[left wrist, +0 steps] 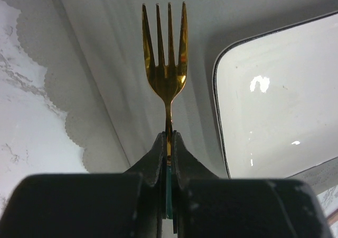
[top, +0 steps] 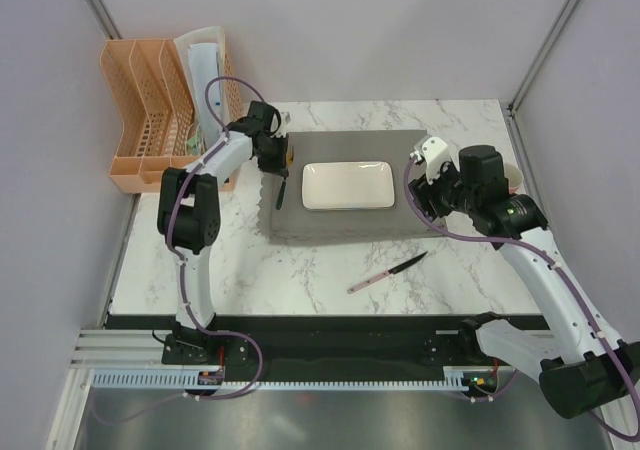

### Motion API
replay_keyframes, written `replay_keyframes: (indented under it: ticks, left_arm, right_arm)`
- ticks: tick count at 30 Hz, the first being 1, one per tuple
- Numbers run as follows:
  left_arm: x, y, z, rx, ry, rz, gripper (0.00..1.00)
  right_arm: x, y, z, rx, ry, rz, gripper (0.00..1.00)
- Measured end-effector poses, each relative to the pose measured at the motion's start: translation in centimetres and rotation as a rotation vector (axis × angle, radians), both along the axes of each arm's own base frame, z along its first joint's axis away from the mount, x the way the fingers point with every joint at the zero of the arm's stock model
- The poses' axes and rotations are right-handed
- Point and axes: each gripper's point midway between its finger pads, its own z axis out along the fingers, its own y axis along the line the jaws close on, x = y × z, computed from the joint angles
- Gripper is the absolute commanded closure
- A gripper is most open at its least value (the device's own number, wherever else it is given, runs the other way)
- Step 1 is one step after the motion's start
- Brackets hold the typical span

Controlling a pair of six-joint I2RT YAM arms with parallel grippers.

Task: Set the dinner table for one person
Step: Place the fork on the napkin.

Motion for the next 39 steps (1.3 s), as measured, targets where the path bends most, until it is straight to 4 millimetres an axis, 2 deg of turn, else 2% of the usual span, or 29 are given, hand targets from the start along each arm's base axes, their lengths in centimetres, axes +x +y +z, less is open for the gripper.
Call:
replay_keyframes:
  ticks: [3, 8, 20, 30, 35, 39]
  left_arm:
    - [0.5, -0.2, -0.9, -0.004, 0.014, 0.012, 0.98]
    - [0.4, -0.3, -2.0, -0.008, 0.045, 0.033, 0.98]
    - [0.4, -0.3, -2.2, -0.004, 0.052, 0.057, 0.98]
    - [-0.1, -0.3, -4.1, 0.008, 0.093, 0.071, 0.98]
    - [-0.1, -0.4, -4.2, 0.008, 0.093, 0.070, 0.98]
    - [-0.1, -0.4, -4.3, 0.008, 0.094, 0.070, 0.92]
  right_arm:
    - [-0.3, -0.7, -0.9, -0.025, 0.015, -0.019, 0.36]
    - [-0.2, -1.1, -1.0, -0.038, 0.010, -0.028, 0.36]
    - [0.2, -0.9, -1.5, -0.039, 0.020, -0.025, 0.36]
    - [0.2, -0.9, -1.8, -0.040, 0.017, -0.024, 0.36]
    - [0.2, -0.8, -1.8, -0.038, 0.018, -0.021, 0.36]
    - [0.2, -0.8, -1.8, -0.037, 0.019, -0.020, 0.36]
